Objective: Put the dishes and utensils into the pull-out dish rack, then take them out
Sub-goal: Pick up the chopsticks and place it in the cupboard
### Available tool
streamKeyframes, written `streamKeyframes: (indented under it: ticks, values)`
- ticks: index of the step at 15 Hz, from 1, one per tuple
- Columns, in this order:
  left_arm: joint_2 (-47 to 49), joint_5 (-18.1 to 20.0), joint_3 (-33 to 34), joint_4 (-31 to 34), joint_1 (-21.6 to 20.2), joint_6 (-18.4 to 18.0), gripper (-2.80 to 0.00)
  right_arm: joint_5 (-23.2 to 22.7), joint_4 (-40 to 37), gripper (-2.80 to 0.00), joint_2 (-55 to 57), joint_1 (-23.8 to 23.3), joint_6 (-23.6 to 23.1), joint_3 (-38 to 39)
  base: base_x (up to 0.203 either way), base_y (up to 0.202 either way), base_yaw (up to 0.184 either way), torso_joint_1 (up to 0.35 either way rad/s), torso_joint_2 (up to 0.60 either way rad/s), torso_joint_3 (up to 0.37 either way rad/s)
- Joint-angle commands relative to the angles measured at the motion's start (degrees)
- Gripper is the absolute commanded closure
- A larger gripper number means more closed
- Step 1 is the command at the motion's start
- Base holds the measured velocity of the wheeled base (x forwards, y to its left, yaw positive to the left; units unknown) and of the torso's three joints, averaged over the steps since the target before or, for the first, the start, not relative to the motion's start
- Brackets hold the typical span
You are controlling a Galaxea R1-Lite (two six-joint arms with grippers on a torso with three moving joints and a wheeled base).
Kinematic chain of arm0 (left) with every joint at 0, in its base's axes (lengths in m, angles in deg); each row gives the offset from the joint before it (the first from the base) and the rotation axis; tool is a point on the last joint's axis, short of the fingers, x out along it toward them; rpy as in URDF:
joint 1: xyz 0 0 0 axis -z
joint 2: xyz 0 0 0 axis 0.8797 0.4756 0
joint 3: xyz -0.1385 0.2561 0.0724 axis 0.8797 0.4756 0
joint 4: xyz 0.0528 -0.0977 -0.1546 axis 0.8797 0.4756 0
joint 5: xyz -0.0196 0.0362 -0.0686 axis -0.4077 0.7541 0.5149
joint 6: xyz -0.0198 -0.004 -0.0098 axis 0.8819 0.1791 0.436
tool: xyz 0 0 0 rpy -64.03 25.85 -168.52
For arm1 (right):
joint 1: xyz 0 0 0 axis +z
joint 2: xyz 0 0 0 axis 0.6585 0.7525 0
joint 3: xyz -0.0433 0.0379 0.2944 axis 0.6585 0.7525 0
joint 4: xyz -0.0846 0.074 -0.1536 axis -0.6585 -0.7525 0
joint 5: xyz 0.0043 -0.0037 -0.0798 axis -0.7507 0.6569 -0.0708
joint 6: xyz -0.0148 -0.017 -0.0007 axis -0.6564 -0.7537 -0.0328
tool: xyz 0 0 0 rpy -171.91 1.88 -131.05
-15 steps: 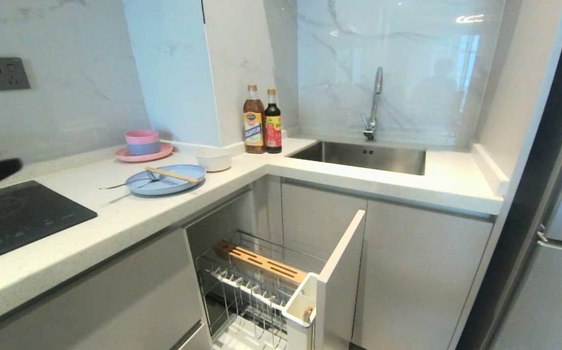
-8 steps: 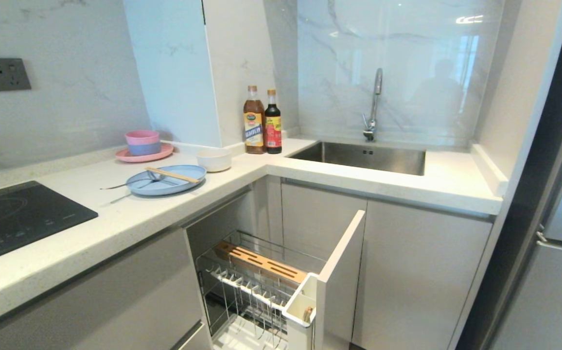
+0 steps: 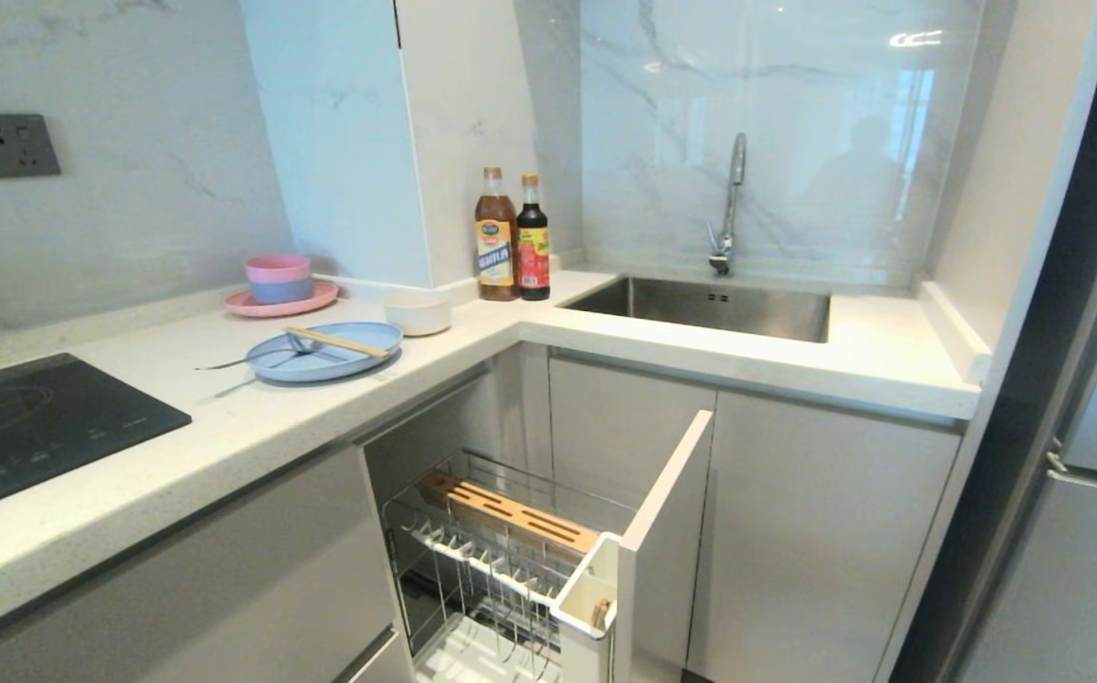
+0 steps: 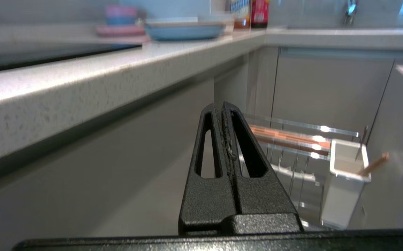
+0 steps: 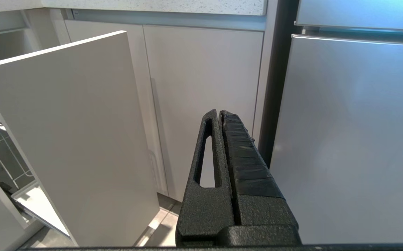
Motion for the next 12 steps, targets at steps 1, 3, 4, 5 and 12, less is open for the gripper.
streamKeyframes:
  ticks: [1,3,4,5,12]
  values:
    - [-0.2,-0.1,2.2,-1.3,0.0,0.0,0.0,0.0,0.0,0.0,0.0,0.0,0.0,0.1,0.0,0.0,0.0,0.0,0.0,0.0]
    - [-0.2,0.5,2.4,-1.3,0.0,0.0,0.0,0.0,0.0,0.0,0.0,0.0,0.0,0.1,0.0,0.0,0.0,0.0,0.0,0.0]
    - [-0.2,1.3,2.4,-0.7,0.0,0.0,0.0,0.0,0.0,0.0,0.0,0.0,0.0,0.1,0.0,0.0,0.0,0.0,0.0,0.0]
    - [-0.2,4.0,2.8,1.4,0.0,0.1,0.0,0.0,0.0,0.0,0.0,0.0,0.0,0.1,0.0,0.0,0.0,0.0,0.0,0.0]
    - [-0.2,2.4,2.0,4.1,0.2,5.6,0.0,0.0,0.0,0.0,0.0,0.0,0.0,0.0,0.0,0.0,0.0,0.0,0.0,0.0]
